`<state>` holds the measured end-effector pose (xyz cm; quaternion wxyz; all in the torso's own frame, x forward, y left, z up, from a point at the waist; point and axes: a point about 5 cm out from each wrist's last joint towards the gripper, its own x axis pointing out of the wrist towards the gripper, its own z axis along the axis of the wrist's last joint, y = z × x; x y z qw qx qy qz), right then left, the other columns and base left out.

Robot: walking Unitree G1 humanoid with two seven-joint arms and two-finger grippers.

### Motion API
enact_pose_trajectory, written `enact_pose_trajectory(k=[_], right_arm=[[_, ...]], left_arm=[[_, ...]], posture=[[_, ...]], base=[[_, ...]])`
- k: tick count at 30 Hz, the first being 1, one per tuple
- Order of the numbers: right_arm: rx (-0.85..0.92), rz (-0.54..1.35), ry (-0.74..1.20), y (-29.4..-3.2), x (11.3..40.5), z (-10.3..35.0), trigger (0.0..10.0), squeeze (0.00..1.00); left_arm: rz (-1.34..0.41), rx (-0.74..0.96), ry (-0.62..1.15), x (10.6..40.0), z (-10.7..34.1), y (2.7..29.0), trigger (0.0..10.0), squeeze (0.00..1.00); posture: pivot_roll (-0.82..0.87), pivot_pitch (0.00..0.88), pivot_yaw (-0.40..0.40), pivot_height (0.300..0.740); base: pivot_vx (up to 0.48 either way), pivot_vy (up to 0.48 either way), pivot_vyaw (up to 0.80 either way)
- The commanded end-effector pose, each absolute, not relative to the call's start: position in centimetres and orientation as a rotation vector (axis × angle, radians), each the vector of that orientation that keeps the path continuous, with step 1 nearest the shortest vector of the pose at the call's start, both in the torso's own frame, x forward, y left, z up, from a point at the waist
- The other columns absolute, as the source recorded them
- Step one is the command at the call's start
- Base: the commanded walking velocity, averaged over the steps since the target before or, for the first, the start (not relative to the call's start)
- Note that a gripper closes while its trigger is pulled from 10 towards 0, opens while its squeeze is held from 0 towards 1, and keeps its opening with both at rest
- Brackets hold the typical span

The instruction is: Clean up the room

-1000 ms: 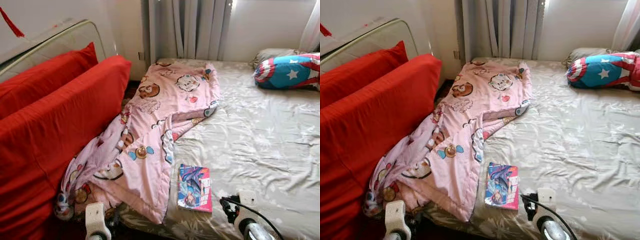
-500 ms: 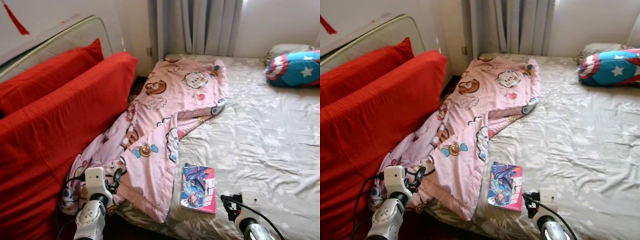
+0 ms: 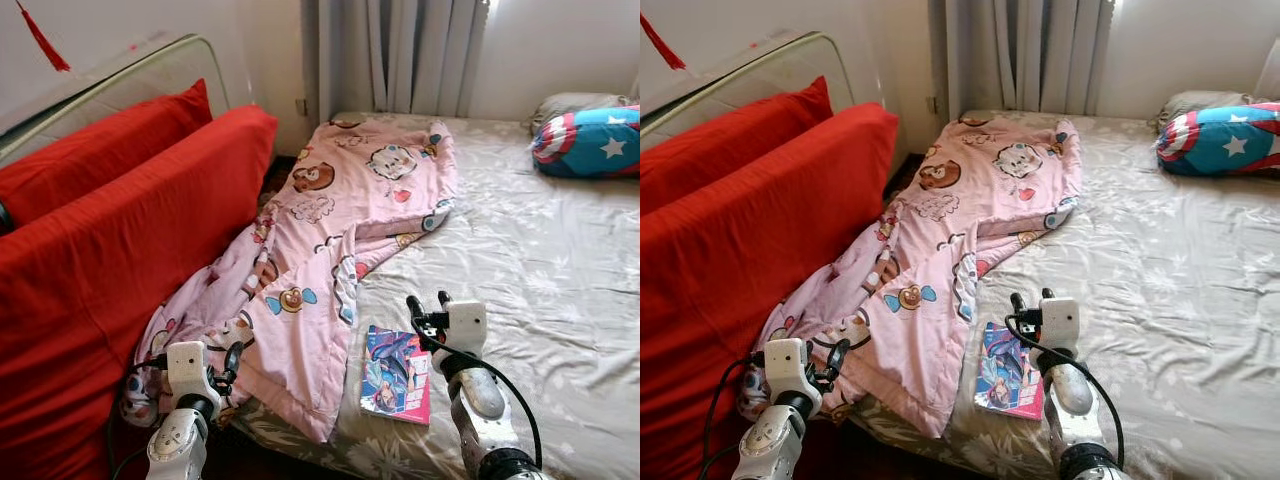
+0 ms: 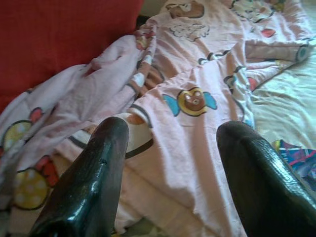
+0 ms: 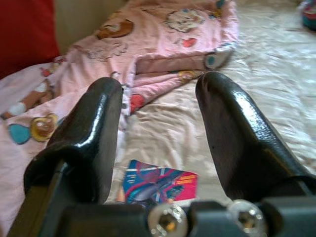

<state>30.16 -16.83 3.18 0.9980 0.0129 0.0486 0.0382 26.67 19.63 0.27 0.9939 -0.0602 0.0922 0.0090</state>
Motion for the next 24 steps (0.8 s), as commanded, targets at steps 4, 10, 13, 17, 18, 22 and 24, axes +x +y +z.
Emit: enact_pose_trajectory(k=[4,10,13,17,18,22,24], right_arm=[[0.010,0.050,0.187,-16.5,29.9,2.1,10.0,0.00],[0.019,0.054,0.163,-16.3,29.9,2.3,10.0,0.00],[0.017,0.047,0.170,-16.3,29.9,2.2,10.0,0.00],[0.011,0.031,0.201,-16.4,30.0,2.1,10.0,0.00],[0.013,0.025,0.210,-16.4,30.2,2.1,10.0,0.00],[0.017,0.026,0.191,-16.5,30.2,2.3,10.0,0.00],[0.023,0.026,0.177,-16.6,30.1,2.4,10.0,0.00]], left_arm=[[0.051,-0.127,0.161,26.7,0.6,20.3,10.0,0.00],[0.061,-0.123,0.156,26.9,0.8,20.7,10.0,0.00],[0.062,-0.122,0.151,27.2,1.0,20.7,10.0,0.00],[0.055,-0.120,0.137,27.7,1.5,20.7,10.0,0.00],[0.050,-0.117,0.132,27.9,1.7,20.7,10.0,0.00],[0.050,-0.114,0.126,28.1,1.8,20.7,10.0,0.00],[0.054,-0.113,0.123,28.1,1.9,20.8,10.0,0.00]], posture=[[-0.06,0.000,0.034,0.725],[-0.06,0.000,0.042,0.705],[-0.06,0.000,0.049,0.705],[-0.06,0.000,0.053,0.705],[-0.06,0.000,0.055,0.700],[-0.06,0.000,0.057,0.680],[-0.06,0.000,0.057,0.680]], base=[[0.000,0.000,0.00],[0.000,0.000,0.00],[0.000,0.000,0.00],[0.000,0.000,0.00],[0.000,0.000,0.00],[0.000,0.000,0.00],[0.000,0.000,0.00]])
